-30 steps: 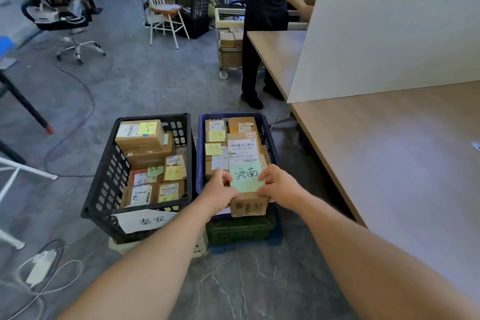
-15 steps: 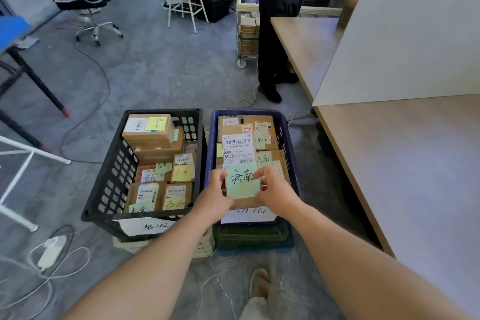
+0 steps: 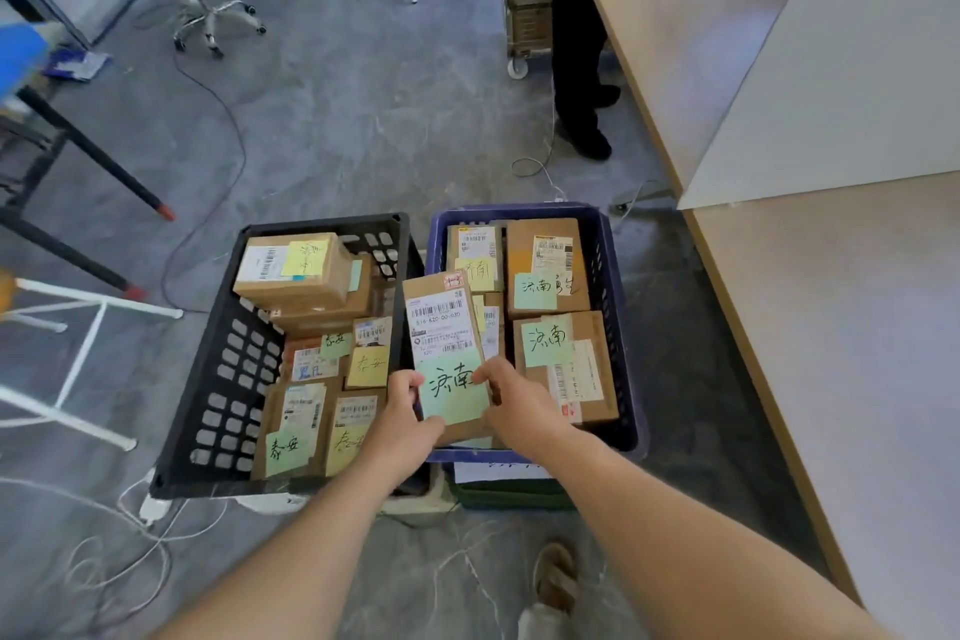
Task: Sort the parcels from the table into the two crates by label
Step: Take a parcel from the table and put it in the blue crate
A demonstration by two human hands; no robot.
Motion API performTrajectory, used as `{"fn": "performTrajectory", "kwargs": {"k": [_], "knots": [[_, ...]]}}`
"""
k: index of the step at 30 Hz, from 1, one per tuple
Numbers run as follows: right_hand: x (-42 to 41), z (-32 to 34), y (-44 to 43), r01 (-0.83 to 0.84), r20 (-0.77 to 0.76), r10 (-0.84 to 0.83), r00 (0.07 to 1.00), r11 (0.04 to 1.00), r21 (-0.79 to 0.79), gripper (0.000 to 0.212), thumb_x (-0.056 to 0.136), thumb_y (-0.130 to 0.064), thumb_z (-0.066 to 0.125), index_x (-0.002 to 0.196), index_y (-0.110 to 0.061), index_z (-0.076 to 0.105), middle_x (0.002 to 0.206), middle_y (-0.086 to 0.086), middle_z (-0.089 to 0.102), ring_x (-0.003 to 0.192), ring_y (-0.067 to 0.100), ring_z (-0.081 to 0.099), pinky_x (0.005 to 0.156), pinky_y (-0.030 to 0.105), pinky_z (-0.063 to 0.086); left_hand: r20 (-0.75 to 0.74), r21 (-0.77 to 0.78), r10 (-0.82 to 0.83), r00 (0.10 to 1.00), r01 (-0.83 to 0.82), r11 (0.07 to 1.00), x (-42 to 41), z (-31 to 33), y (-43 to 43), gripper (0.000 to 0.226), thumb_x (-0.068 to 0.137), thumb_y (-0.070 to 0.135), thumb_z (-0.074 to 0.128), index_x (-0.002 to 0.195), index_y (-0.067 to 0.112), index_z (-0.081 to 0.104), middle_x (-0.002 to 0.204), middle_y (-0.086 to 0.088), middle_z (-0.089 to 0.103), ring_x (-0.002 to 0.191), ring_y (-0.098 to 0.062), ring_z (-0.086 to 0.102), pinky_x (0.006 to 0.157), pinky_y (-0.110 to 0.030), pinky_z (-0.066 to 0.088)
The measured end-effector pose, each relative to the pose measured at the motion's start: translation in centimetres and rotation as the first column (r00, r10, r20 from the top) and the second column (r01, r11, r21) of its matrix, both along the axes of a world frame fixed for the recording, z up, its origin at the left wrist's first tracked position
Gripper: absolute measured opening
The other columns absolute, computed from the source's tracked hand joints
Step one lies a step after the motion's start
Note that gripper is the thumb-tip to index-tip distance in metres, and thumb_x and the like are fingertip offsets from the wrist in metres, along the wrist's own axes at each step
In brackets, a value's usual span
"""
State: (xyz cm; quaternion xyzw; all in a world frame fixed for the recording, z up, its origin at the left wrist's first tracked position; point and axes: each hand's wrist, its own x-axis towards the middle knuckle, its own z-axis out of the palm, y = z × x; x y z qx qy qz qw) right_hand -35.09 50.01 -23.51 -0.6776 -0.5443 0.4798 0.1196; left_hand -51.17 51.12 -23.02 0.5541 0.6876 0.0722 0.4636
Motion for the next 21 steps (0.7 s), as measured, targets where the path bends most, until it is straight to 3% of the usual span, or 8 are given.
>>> {"fn": "performTrajectory", "kwargs": {"k": [2,4,7,13,17,21], "knots": [[0.8,-0.7,0.8,-0.005,0.002,0.005,1.0,1.0,-0.01,0.044,0.093,0.0,0.047,0.127,-0.029,0.041,0.121,0.009,0.06,0.096,0.025,0.063,0.077,0.041,0.058,-0.005,-0.021,0.009,1.0,-0.009,1.0,0.7,-0.8,0.6,0.051,0.092,0.006,0.052,0.13,0.027,0.026,0.143,-0.007,0.046,0.106,-0.019,0.055,0.085,-0.035,0.052],[1.5,-1.3,1.2,0.001,0.009,-0.001,1.0,1.0,-0.013,0.044,0.093,0.0,0.046,0.125,-0.028,0.042,0.12,0.007,0.06,0.088,0.022,0.063,0.065,0.034,0.057,-0.023,-0.038,-0.001,1.0,0.0,0.999,1.4,-1.5,1.0,0.051,0.091,0.006,0.053,0.127,0.03,0.026,0.141,-0.005,0.049,0.105,-0.022,0.059,0.087,-0.04,0.055],[2.2,-2.1,1.2,0.01,0.013,-0.01,1.0,1.0,-0.028,0.042,0.093,0.0,0.047,0.123,-0.028,0.042,0.125,0.005,0.058,0.084,0.02,0.062,0.054,0.025,0.05,-0.048,-0.069,-0.014,0.999,0.011,0.998,2.1,-2.5,1.2,0.053,0.091,0.004,0.053,0.129,0.028,0.025,0.14,-0.004,0.05,0.105,-0.021,0.06,0.087,-0.039,0.054],[3.0,-3.3,1.6,0.099,0.037,-0.097,0.995,0.993,-0.057,0.043,0.094,-0.001,0.047,0.124,-0.03,0.041,0.116,0.003,0.06,0.089,0.021,0.063,0.074,0.041,0.058,-0.048,-0.037,-0.101,0.994,0.099,0.994,3.3,-3.7,2.9,0.071,0.092,0.005,0.055,0.144,0.034,0.016,0.143,0.001,0.049,0.1,-0.017,0.062,0.071,-0.03,0.053],[4.8,-2.9,2.4,0.182,0.059,-0.179,0.982,0.982,-0.046,0.05,0.094,0.0,0.048,0.132,-0.03,0.038,0.122,0.006,0.059,0.087,0.021,0.064,0.071,0.042,0.058,0.001,-0.045,-0.2,0.98,0.2,0.979,5.2,-3.9,5.0,0.082,0.092,0.006,0.055,0.149,0.041,0.008,0.143,0.003,0.049,0.099,-0.011,0.057,0.081,-0.034,0.055],[7.2,-2.6,4.2,0.25,0.079,-0.248,0.966,0.968,-0.015,0.055,0.093,0.002,0.048,0.137,-0.029,0.036,0.127,0.007,0.058,0.085,0.021,0.064,0.06,0.038,0.056,0.046,-0.015,-0.28,0.959,0.281,0.96,7.7,-4.3,8.0,0.084,0.092,0.007,0.058,0.152,0.038,0.007,0.145,0.001,0.048,0.109,-0.017,0.057,0.076,-0.03,0.05]]}}
